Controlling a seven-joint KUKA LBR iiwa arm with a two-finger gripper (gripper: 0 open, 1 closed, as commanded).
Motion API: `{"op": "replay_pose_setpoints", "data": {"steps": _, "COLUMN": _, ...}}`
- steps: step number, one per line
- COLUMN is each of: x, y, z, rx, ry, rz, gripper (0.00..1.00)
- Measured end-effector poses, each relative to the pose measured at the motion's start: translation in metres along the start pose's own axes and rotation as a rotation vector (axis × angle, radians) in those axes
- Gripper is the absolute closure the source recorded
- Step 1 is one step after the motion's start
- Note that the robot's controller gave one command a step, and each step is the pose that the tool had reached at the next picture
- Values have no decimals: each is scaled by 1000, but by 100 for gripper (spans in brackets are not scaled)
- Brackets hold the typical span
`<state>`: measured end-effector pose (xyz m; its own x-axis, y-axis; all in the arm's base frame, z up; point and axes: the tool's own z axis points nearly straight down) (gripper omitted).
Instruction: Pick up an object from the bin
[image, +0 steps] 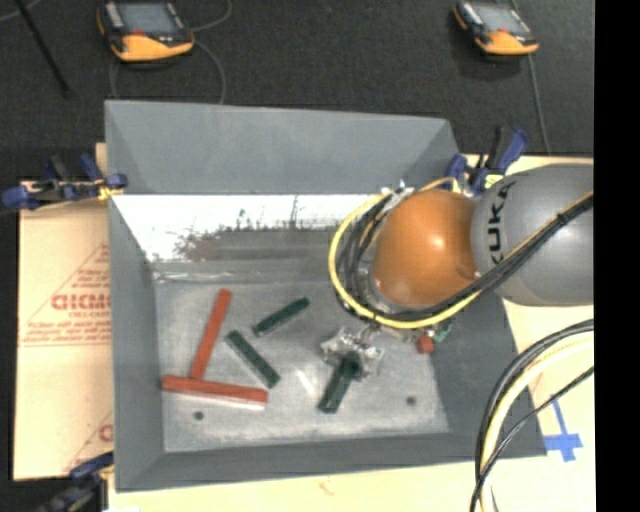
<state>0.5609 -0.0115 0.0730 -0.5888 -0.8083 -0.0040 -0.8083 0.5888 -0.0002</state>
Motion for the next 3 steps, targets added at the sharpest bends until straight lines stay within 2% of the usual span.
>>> {"op": "replay_pose_setpoints", "data": {"steps": 1, "x": -30, "y": 5, "z": -152, "rx": 10, "ry": -4, "rz": 5, "gripper": 100}}
{"op": "replay_pose_setpoints", "data": {"steps": 2, "x": -30, "y": 7, "z": -147, "rx": 1, "ry": 0, "rz": 10, "gripper": 0}}
{"op": "replay_pose_setpoints", "data": {"steps": 3, "x": -80, "y": 30, "z": -1, "rx": -1, "ry": -2, "rz": -181, "gripper": 0}}
